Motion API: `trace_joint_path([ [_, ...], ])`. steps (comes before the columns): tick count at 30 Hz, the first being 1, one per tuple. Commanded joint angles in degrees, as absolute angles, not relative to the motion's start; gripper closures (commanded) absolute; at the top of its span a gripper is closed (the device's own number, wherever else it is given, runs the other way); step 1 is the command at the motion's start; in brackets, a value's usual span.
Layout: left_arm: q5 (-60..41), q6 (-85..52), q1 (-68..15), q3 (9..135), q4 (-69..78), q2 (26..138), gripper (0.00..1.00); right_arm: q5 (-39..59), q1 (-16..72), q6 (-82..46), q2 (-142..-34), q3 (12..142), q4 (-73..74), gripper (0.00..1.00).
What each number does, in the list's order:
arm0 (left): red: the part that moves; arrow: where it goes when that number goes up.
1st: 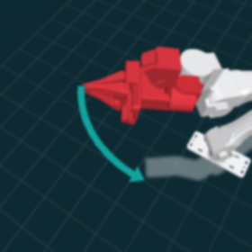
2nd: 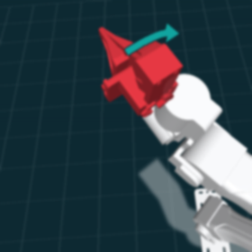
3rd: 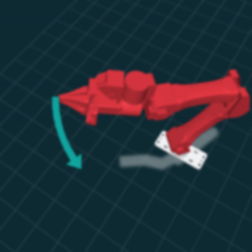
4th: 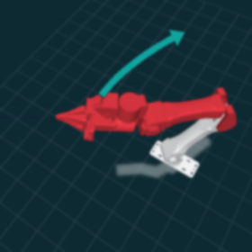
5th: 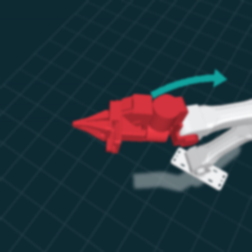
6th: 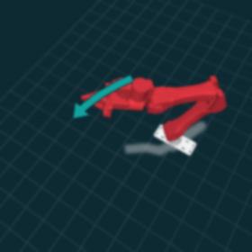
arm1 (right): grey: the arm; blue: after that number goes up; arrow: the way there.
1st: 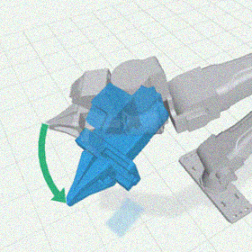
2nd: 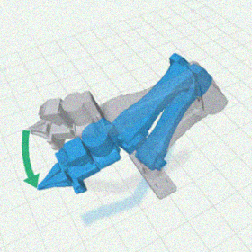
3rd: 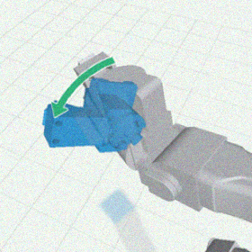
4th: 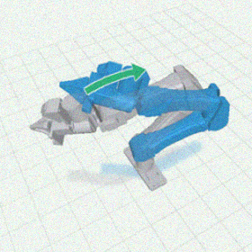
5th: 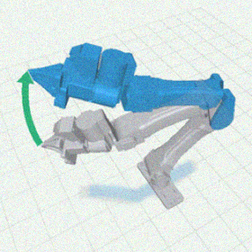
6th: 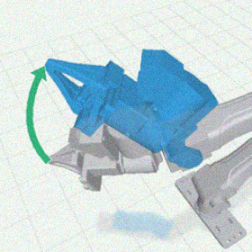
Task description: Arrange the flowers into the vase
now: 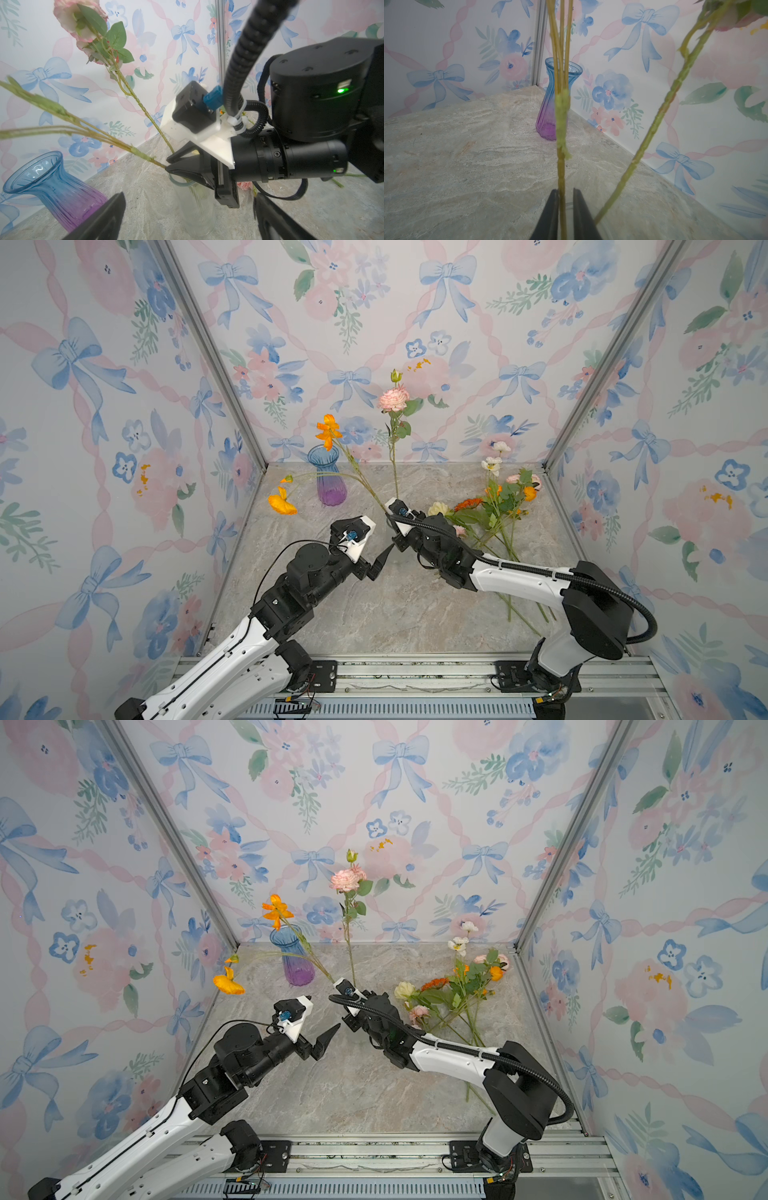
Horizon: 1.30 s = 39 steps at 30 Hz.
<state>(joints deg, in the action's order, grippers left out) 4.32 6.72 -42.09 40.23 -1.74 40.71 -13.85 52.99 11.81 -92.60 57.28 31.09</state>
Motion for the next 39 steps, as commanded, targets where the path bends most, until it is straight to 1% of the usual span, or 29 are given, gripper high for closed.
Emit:
trace_joint_path([
  [1,3.29,5.57,-41.62,39.73,-0.69,40.83,0.02,-14.85,52.82,11.08,-92.11,56.47,32.10,0.81],
  [9,2.95,5.61,-41.57,39.73,-0.62,40.86,0.02,-15.19,52.82,10.81,-91.03,56.12,31.74,0.79],
  [13,2.56,5.55,-41.62,39.73,-0.68,41.07,0.02,-15.75,52.83,10.64,-89.50,55.21,31.50,0.73],
  [18,1.24,5.57,-41.49,39.73,-0.65,41.40,0.02,-17.39,52.79,9.48,-86.24,52.83,31.82,0.55],
  [20,-1.37,5.76,-41.40,39.73,-0.70,41.74,0.02,-17.81,52.37,8.05,-84.13,51.83,31.27,0.43],
  [25,-8.86,6.31,-41.38,39.99,-0.61,42.91,0.02,-18.63,49.56,2.29,-77.65,51.15,23.37,0.27],
  [30,-14.61,7.01,-41.39,40.55,-0.69,44.71,0.02,-18.70,41.53,-12.31,-68.68,48.82,8.29,0.23],
  [33,-17.28,8.05,-41.39,41.98,-0.62,48.19,0.03,-18.50,33.51,-23.31,-62.96,45.81,-2.29,0.22],
  [35,-19.78,8.14,-41.71,44.18,-0.55,51.60,0.04,-17.48,26.87,-29.01,-60.05,44.91,-11.33,0.24],
  [39,-20.17,8.44,-43.90,50.77,-0.75,59.23,0.04,-12.00,15.84,-31.12,-57.31,43.43,-21.33,0.28],
])
